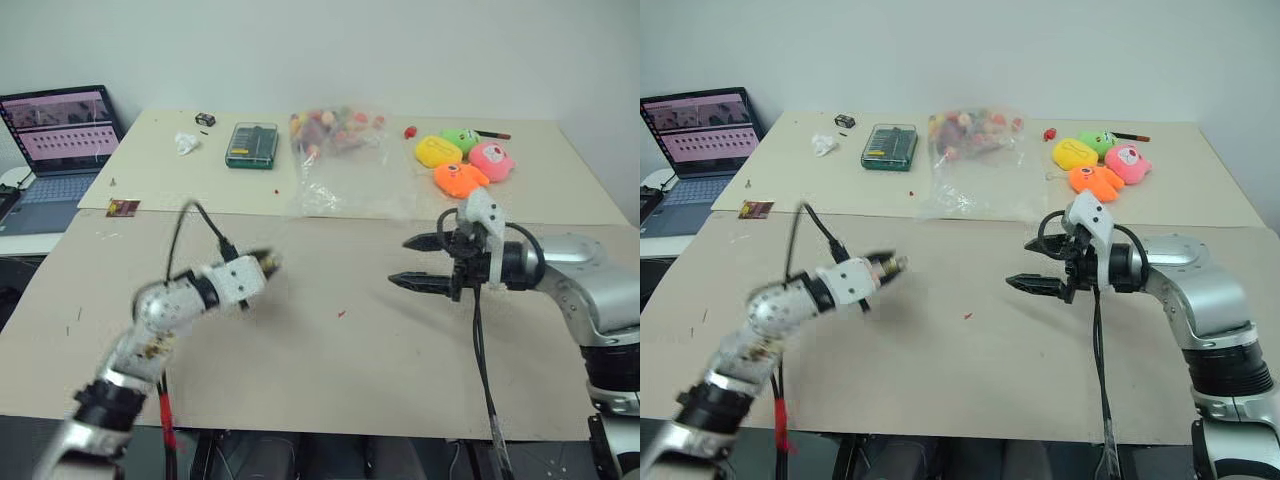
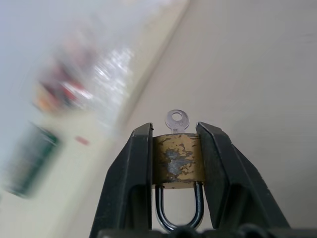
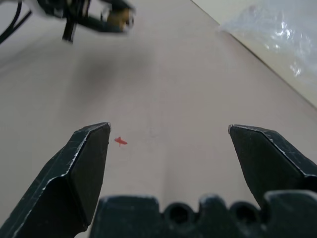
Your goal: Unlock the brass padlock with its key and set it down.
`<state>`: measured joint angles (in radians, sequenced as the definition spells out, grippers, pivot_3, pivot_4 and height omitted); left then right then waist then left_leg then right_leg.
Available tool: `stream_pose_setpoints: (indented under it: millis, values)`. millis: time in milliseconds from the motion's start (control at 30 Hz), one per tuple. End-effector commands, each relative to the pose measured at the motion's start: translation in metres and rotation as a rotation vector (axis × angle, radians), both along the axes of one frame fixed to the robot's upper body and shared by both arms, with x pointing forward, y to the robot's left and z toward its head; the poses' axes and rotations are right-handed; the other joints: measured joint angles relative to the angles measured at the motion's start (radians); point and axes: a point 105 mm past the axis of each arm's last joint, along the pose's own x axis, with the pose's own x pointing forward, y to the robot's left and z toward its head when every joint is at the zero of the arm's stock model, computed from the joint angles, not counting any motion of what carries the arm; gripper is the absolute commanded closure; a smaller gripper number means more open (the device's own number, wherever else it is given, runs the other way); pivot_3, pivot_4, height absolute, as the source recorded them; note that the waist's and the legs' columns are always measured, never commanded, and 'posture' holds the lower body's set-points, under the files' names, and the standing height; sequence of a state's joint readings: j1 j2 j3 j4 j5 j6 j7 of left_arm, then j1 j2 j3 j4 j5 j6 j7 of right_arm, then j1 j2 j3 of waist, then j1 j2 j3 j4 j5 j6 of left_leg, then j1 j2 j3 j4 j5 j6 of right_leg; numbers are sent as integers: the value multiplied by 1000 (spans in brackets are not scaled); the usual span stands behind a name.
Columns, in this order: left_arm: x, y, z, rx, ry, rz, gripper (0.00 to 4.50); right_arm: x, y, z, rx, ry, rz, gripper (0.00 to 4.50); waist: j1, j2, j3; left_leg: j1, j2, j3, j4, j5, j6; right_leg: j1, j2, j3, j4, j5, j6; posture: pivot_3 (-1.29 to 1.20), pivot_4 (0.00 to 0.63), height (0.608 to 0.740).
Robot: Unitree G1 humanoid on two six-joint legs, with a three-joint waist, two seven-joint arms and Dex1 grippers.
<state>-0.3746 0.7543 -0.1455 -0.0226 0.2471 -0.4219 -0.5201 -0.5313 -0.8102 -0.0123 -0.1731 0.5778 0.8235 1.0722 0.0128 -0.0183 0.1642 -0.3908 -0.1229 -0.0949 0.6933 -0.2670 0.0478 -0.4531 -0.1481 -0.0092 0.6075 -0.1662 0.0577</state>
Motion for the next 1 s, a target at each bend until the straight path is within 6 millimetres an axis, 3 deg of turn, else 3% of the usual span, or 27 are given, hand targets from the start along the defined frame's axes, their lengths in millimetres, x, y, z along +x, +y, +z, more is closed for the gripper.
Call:
stream_pose_setpoints:
  millis: [33, 200, 333, 533, 867, 1000]
  values:
    - [-23, -22, 7, 83, -211, -169, 3661, -9, 9, 19, 113, 41, 60, 0, -1, 2, -1, 0, 0, 0, 0, -1, 1, 0, -1, 1, 0, 0, 0, 0, 150, 740]
    - [-51, -40, 9, 16, -309, -242, 3661, -18, 28, 20, 191, 55, 127, 0, -3, 2, -1, -2, 0, 1, 0, -2, 3, -3, 0, 0, 1, 0, 1, 0, 150, 740]
    - [-69, -51, -1, -28, -291, -276, 3661, -24, 44, 20, 264, 59, 160, 0, -1, 2, -1, -2, 0, 1, 1, -1, 2, -3, 0, 0, 2, 0, 1, 0, 150, 740]
    - [-80, -57, -6, -72, -265, -289, 3661, -29, 59, 9, 266, 80, 203, 0, -1, 2, -1, 0, 0, 2, 1, -1, 2, -2, 1, 0, 4, 0, 1, 0, 150, 740]
    - [-83, -62, -7, -94, -260, -295, 3661, -37, 67, 1, 274, 110, 246, 0, -2, 2, -1, 0, 0, 2, 1, -1, 2, -1, 1, 0, 4, 0, 1, 0, 150, 740]
    - [-83, -64, -6, -97, -264, -299, 3661, -38, 65, -3, 277, 118, 249, 1079, -1, 2, -1, 0, 0, 2, 1, -1, 2, -1, 1, 0, 4, 0, 1, 0, 150, 740]
